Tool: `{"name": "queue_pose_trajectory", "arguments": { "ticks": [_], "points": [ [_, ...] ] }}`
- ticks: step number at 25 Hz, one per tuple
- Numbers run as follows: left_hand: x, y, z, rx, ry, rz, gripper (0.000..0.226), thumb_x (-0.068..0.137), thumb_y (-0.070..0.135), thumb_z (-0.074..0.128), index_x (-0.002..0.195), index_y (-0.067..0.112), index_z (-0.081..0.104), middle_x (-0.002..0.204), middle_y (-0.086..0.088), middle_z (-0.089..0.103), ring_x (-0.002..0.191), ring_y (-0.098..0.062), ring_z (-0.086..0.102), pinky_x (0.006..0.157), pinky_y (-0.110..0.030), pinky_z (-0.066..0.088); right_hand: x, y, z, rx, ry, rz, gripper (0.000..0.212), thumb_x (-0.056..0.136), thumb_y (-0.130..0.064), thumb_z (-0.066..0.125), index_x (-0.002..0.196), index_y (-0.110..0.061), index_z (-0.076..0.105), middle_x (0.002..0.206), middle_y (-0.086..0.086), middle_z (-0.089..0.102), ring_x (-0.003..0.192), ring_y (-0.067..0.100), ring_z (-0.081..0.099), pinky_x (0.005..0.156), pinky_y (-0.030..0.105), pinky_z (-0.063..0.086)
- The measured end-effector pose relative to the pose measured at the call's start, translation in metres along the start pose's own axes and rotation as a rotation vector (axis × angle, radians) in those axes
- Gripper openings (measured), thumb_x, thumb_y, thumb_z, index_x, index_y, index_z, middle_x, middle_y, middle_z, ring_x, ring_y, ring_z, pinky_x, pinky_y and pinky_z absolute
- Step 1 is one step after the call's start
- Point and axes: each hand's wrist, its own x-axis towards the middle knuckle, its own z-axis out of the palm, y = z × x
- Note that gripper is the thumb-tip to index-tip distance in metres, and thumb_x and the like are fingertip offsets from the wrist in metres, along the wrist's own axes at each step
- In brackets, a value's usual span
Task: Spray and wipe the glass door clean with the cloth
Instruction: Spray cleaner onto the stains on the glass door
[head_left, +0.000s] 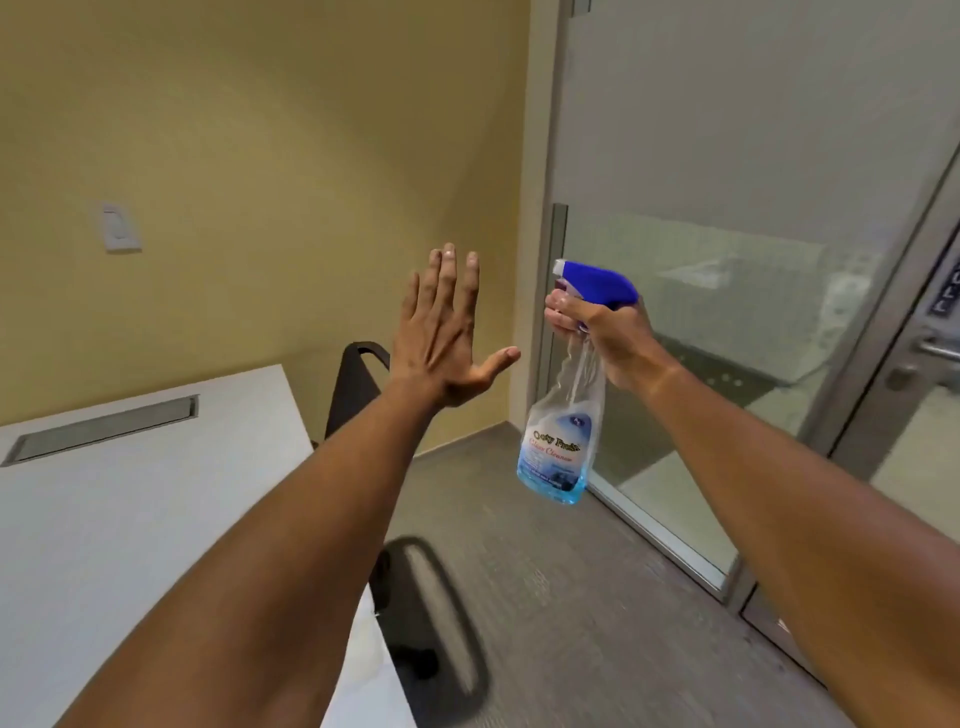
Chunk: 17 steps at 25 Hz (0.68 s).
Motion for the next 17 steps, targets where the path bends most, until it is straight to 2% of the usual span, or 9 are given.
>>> {"name": "queue_pose_trajectory", "arguments": {
  "ticks": [3,6,8,11,13,15,17],
  "points": [
    [0.035,0.069,0.006,-0.040,0.028,0.069,0.109,0.077,0.084,0.015,0.152,0.011,-0.014,0.161,-0.018,-0.012,0.149,-0.030,-0.013,0.121,-0.047,-0.001,-0.002,-0.019,-0.076,-0.017,0.144,0.001,0.036,0.084,-0.012,0.073,0.116,-0.001,0.060,0.096,0.015,0.064,0.090,0.022,0.067,0.092,0.038,0.056],
    [0.073,0.147,0.010,-0.093,0.069,0.136,0.107,0.078,0.083,0.016,0.152,0.011,-0.015,0.161,-0.018,-0.012,0.149,-0.029,-0.013,0.121,-0.047,-0.002,-0.005,-0.038,-0.158,-0.068,0.176,-0.022,0.027,0.084,-0.007,0.071,0.108,-0.001,0.059,0.090,0.010,0.060,0.082,0.018,0.063,0.089,0.040,0.056],
    [0.099,0.196,0.010,-0.125,0.100,0.169,0.107,0.077,0.082,0.017,0.152,0.011,-0.014,0.161,-0.018,-0.010,0.149,-0.030,-0.011,0.121,-0.047,-0.001,-0.009,-0.049,-0.210,-0.083,0.251,-0.036,0.029,0.085,-0.003,0.069,0.112,0.002,0.061,0.094,0.012,0.062,0.087,0.021,0.064,0.094,0.043,0.055],
    [0.133,0.268,0.009,-0.173,0.129,0.236,0.108,0.076,0.080,0.020,0.152,0.011,-0.014,0.161,-0.018,-0.010,0.149,-0.031,-0.010,0.121,-0.048,0.000,-0.017,-0.063,-0.283,-0.113,0.387,-0.062,0.040,0.084,-0.006,0.072,0.121,0.000,0.058,0.109,0.015,0.066,0.103,0.024,0.068,0.090,0.035,0.058],
    [0.151,0.310,0.009,-0.208,0.145,0.280,0.108,0.077,0.079,0.024,0.152,0.010,-0.013,0.161,-0.019,-0.010,0.149,-0.031,-0.010,0.121,-0.049,0.002,-0.023,-0.072,-0.324,-0.145,0.465,-0.080,0.037,0.082,-0.008,0.074,0.116,-0.003,0.059,0.104,0.012,0.067,0.100,0.023,0.068,0.083,0.030,0.059],
    [0.170,0.351,0.011,-0.244,0.164,0.331,0.108,0.079,0.078,0.028,0.151,0.010,-0.014,0.161,-0.020,-0.011,0.149,-0.032,-0.010,0.121,-0.050,0.002,-0.028,-0.082,-0.363,-0.183,0.550,-0.110,0.030,0.081,-0.009,0.075,0.107,-0.009,0.061,0.094,0.008,0.064,0.090,0.019,0.065,0.082,0.032,0.059],
    [0.189,0.388,0.016,-0.282,0.179,0.378,0.108,0.078,0.078,0.027,0.151,0.010,-0.015,0.160,-0.020,-0.012,0.149,-0.032,-0.011,0.121,-0.050,0.002,-0.032,-0.091,-0.396,-0.214,0.625,-0.128,0.033,0.081,-0.009,0.075,0.110,-0.009,0.059,0.093,0.007,0.063,0.087,0.018,0.063,0.082,0.035,0.058]
  ]
}}
